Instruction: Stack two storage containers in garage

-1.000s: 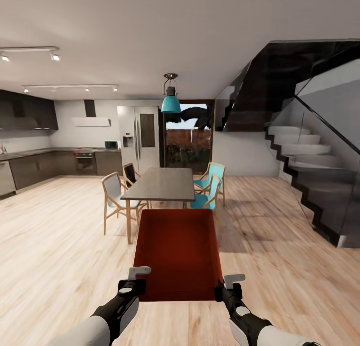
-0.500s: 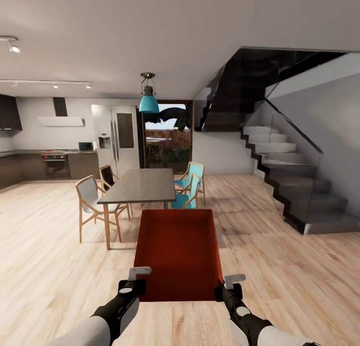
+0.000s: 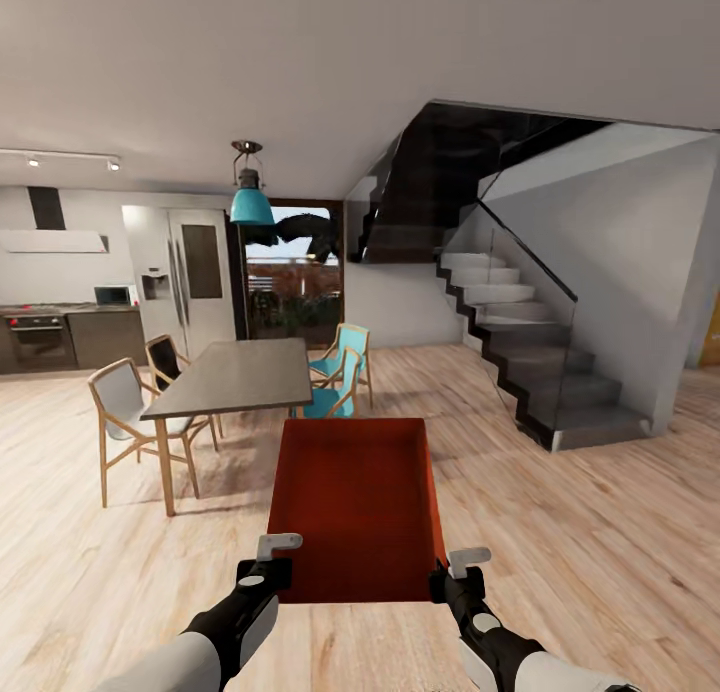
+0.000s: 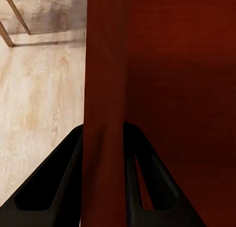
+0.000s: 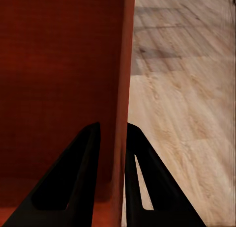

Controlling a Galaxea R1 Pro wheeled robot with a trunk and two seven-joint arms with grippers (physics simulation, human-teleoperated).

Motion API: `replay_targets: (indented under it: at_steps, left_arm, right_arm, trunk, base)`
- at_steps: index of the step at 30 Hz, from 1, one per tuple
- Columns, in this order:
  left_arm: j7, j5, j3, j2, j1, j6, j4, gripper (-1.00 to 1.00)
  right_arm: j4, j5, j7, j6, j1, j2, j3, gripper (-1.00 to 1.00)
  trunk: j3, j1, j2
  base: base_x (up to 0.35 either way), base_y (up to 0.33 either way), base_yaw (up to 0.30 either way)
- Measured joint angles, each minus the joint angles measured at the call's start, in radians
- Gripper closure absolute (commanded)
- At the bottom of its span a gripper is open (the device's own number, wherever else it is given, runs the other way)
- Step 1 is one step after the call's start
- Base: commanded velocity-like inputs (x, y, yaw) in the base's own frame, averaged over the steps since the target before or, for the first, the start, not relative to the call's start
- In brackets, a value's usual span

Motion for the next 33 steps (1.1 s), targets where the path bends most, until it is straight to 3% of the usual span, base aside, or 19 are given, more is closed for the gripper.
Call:
replay_targets:
  at_steps: [33]
  left_arm:
    - [0.0,-0.007,0.003,-0.001,0.0,0.004,0.0,1.0]
  right_arm:
    - [0.001,-0.002,0.0,0.001,0.0,0.0,0.0,1.0]
  trunk:
    - [0.0,0.0,0.0]
  base:
    - [0.005,0.0,-0.283]
